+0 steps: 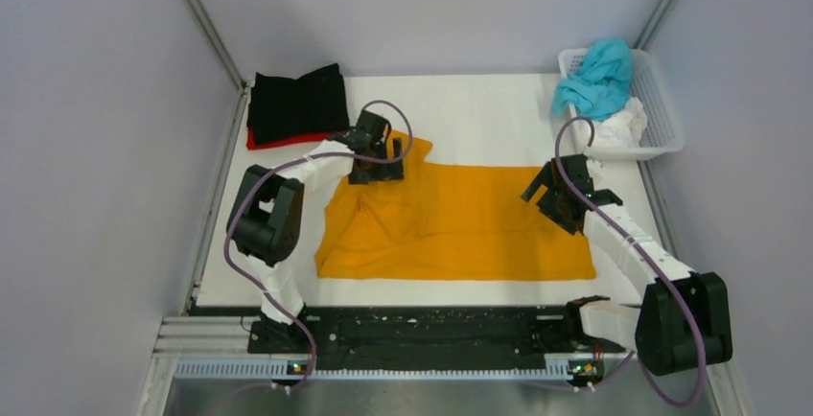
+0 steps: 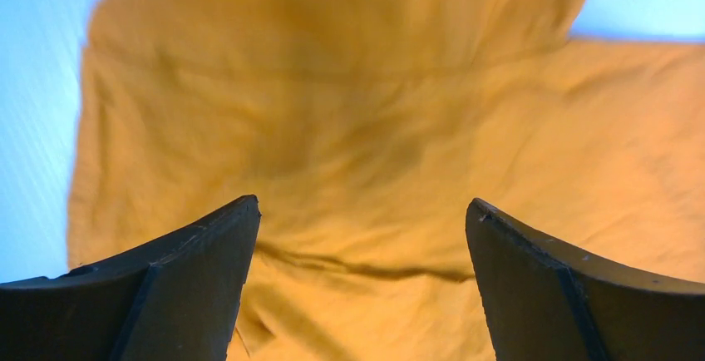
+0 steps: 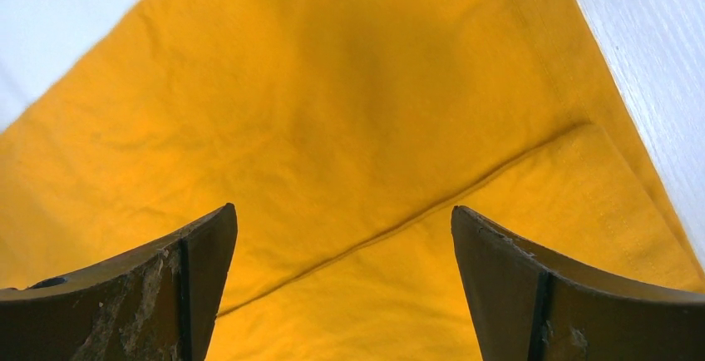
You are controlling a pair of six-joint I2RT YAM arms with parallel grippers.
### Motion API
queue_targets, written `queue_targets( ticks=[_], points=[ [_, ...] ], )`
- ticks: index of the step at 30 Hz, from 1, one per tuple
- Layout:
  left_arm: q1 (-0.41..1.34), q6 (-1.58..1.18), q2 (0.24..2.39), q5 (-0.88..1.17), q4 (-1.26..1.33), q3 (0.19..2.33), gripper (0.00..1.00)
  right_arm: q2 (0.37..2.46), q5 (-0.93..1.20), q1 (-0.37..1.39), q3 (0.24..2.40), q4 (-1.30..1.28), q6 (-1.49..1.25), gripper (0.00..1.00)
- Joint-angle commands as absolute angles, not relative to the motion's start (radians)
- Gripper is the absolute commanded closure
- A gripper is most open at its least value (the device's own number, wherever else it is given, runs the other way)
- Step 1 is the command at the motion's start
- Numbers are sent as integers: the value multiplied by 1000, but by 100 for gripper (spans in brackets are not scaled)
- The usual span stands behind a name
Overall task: Fold and stack the t-shirts
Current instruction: Grab the side of the flattened tshirt furthest away from the robot with both arms
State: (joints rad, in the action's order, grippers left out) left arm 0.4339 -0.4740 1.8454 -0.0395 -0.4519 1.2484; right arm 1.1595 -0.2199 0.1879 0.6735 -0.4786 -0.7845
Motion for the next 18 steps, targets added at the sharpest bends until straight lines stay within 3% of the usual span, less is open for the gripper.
queue_targets(
  ticks=[1, 12, 18],
  points=[
    [405, -404, 1866, -64, -406, 1401, 1, 1193, -242, 177, 766, -442, -752, 1],
    [319, -348, 2103, -53, -426, 1759, 2, 1303, -255, 132, 846, -432, -695, 1],
    [284, -275, 2295, 38, -469, 2029, 9, 1357, -223, 128, 870, -420, -666, 1]
  ],
)
